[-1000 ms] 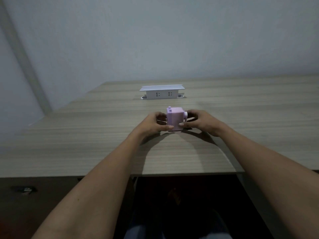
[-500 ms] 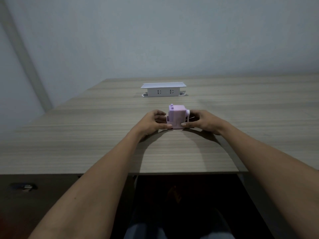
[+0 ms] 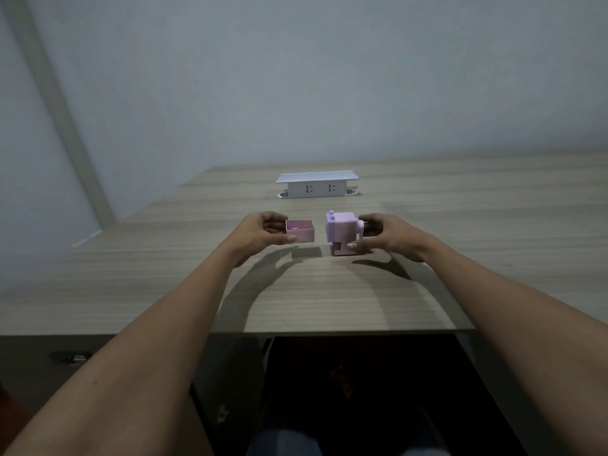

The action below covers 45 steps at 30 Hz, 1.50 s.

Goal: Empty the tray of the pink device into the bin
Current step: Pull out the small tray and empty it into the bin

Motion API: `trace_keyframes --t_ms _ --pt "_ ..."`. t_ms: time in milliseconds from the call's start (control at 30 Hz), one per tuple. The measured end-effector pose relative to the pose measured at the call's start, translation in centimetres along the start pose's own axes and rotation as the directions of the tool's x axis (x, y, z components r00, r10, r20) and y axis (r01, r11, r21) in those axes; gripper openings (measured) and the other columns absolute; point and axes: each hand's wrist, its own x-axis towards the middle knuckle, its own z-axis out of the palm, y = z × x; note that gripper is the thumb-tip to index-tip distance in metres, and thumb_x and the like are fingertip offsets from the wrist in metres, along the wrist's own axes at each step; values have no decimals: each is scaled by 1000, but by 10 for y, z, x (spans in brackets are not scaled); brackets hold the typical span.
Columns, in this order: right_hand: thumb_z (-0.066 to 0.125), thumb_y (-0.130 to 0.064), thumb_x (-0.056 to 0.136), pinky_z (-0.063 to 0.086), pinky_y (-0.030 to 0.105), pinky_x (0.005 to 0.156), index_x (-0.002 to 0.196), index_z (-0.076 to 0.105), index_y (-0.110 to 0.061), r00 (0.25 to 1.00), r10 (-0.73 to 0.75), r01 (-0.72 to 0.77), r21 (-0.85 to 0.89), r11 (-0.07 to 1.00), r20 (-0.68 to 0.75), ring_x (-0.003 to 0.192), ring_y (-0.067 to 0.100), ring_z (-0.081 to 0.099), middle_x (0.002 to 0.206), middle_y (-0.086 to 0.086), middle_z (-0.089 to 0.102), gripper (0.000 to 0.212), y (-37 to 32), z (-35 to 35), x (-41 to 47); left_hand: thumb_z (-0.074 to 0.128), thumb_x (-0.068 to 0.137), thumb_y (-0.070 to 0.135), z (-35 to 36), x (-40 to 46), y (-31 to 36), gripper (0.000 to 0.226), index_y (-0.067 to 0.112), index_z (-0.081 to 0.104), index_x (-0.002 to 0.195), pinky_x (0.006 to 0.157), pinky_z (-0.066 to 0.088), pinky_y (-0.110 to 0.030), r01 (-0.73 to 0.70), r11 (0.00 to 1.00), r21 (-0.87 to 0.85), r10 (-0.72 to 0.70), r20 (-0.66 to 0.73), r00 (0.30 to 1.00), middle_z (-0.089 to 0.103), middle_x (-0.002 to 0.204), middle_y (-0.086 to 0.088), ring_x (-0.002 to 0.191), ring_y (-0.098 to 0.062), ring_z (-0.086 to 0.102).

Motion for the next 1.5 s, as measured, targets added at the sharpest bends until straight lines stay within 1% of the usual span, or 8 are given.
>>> trace_keyframes --t_ms 133,367,500,667,867,1133,1333,1500 --pt "90 -19 73 41 39 115 154 37 -3 996 -75 74 -17 997 -54 137 23 51 148 11 55 97 -25 -15 -9 82 78 2 -2 -3 25 55 0 61 129 82 57 -16 -50 999 -20 49 -22 999 72 114 -13 98 -15 70" --pt "89 -23 75 46 23 99 141 58 -5 988 -137 134 -46 990 -78 125 17 61 135 6 65 76 -63 -42 -27 83 78 4 22 -4 70 51 2 64 125 87 57 -19 -132 991 -34 133 42 990 73 117 -12 103 -18 70" --pt "92 -36 68 45 34 112 132 68 -10 986 -140 133 -78 988 -90 121 13 65 126 -1 73 73 -69 -59 -46 83 78 5 52 -1 96 52 3 65 126 95 55 -27 -167 985 -50 172 116 978 75 115 -9 102 -15 72" --pt "91 -31 70 47 36 110 120 76 -12 979 -150 142 -70 987 -138 117 16 69 115 0 78 55 -64 -91 -83 83 79 8 102 1 125 54 4 64 129 80 55 -12 -207 976 -74 218 212 953 74 118 -7 101 -10 72" --pt "87 -18 77 50 21 95 120 75 -7 961 -99 77 -95 992 -257 112 14 71 113 3 79 46 -51 -145 -148 87 75 14 179 11 149 62 1 63 130 101 53 -30 -243 957 -161 281 292 914 75 118 -11 112 -21 71" --pt "88 -18 76 53 16 88 123 73 -9 899 -28 -45 -155 987 -437 109 10 72 114 2 78 50 -24 -223 -256 80 83 14 305 0 191 51 2 65 131 92 53 -22 -268 932 -246 357 477 803 74 120 -8 106 -14 71" --pt "88 -17 74 52 27 99 121 74 -8 836 47 -124 -103 987 -547 115 19 70 117 6 77 50 9 -252 -335 81 82 13 387 -22 210 52 2 65 131 98 54 -25 -277 913 -298 404 578 709 75 120 -8 110 -16 71" --pt "82 -6 80 54 9 76 125 70 -3 789 146 -188 -8 982 -597 99 7 73 112 5 76 47 31 -235 -387 82 81 9 434 -50 191 52 -2 65 129 97 53 -25 -215 919 -332 385 626 678 74 120 -11 107 -15 72"
